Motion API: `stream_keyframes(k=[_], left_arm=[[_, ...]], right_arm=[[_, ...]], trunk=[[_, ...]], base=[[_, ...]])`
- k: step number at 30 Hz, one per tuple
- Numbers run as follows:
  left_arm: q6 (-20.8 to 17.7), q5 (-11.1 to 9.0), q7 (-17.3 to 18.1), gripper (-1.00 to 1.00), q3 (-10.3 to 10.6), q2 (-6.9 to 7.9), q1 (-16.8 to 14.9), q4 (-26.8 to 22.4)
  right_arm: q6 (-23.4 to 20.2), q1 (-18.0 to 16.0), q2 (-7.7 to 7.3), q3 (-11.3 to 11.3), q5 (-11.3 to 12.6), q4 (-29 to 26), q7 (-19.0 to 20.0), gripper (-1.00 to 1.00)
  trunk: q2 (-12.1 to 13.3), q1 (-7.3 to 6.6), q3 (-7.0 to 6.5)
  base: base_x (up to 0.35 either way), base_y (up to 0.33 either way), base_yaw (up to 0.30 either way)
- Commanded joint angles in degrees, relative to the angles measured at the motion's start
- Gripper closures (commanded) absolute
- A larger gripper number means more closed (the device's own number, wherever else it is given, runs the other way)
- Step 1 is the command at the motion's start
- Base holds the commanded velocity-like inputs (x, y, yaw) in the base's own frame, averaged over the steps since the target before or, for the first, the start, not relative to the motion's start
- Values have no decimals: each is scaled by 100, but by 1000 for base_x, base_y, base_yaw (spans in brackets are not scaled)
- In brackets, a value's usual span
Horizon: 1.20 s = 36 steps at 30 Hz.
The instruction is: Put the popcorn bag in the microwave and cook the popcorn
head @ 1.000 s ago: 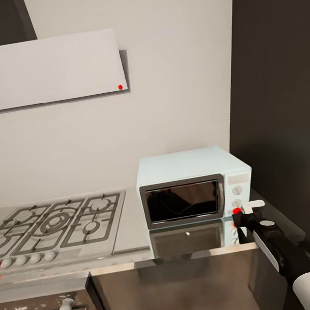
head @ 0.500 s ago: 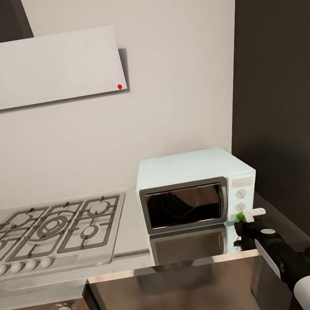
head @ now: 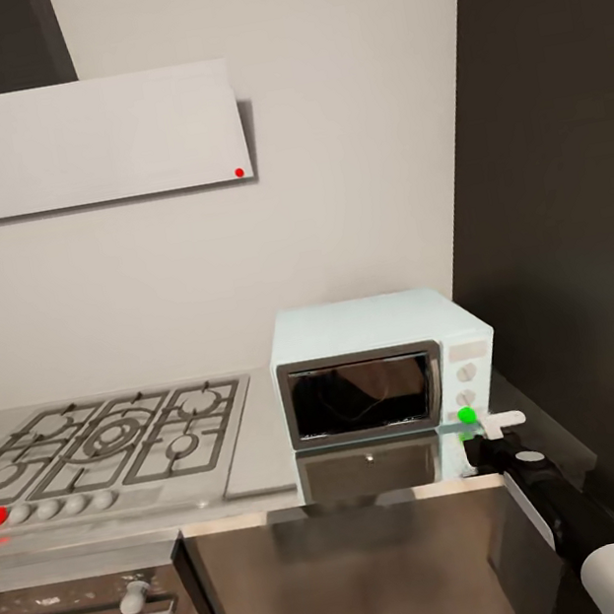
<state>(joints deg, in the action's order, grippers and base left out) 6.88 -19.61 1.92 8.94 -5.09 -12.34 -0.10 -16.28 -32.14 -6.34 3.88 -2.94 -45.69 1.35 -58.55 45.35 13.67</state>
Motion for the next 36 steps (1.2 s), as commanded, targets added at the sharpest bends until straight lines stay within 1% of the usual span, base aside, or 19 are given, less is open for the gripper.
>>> stream_keyframes(k=[1,7,11,12,13,14,15,18,23,36], left_arm=[[24,-61,19,-100,46,0,-5,10],[21,-61,19,-100,46,-1,-5,10],[19,-61,19,-100,46,-1,-5,10],[19,-61,19,-100,46,-1,-5,10],[18,-61,19,-100,46,-1,-5,10],[17,-61,19,-100,46,-1,-5,10],[20,-61,19,-100,46,-1,-5,10],[22,-61,19,-100,46,-1,-5,10],[21,-61,19,-100,46,-1,-5,10],[23,-61,19,-100,46,-1,-5,10]], right_arm=[[-33,-3,1,7,-31,-10,14,100],[-33,-3,9,-1,-58,-40,14,100],[-98,-3,31,-39,-65,-444,12,100],[-175,-3,37,-42,-65,-645,10,100],[-421,-3,42,-44,-66,-843,13,100],[-697,-3,44,-45,-60,-963,14,100],[-776,-3,45,-45,-56,-997,14,100],[-838,-3,44,-45,-61,-1020,14,100],[-1094,-3,49,-45,-60,-1124,14,100],[-1140,-3,54,-45,-49,-1143,14,100]], trunk=[[-6,-3,8],[-6,-3,8],[-6,-3,8],[-6,-3,8],[-6,-3,8],[-6,-3,8],[-6,-3,8],[-6,-3,8],[-6,-3,8],[-6,-3,8]], base=[[-283,0,0],[-210,0,0],[-145,0,0],[-119,0,0],[-68,0,0],[-18,0,0],[-6,0,0],[-2,0,0],[0,0,0],[-22,0,0]])
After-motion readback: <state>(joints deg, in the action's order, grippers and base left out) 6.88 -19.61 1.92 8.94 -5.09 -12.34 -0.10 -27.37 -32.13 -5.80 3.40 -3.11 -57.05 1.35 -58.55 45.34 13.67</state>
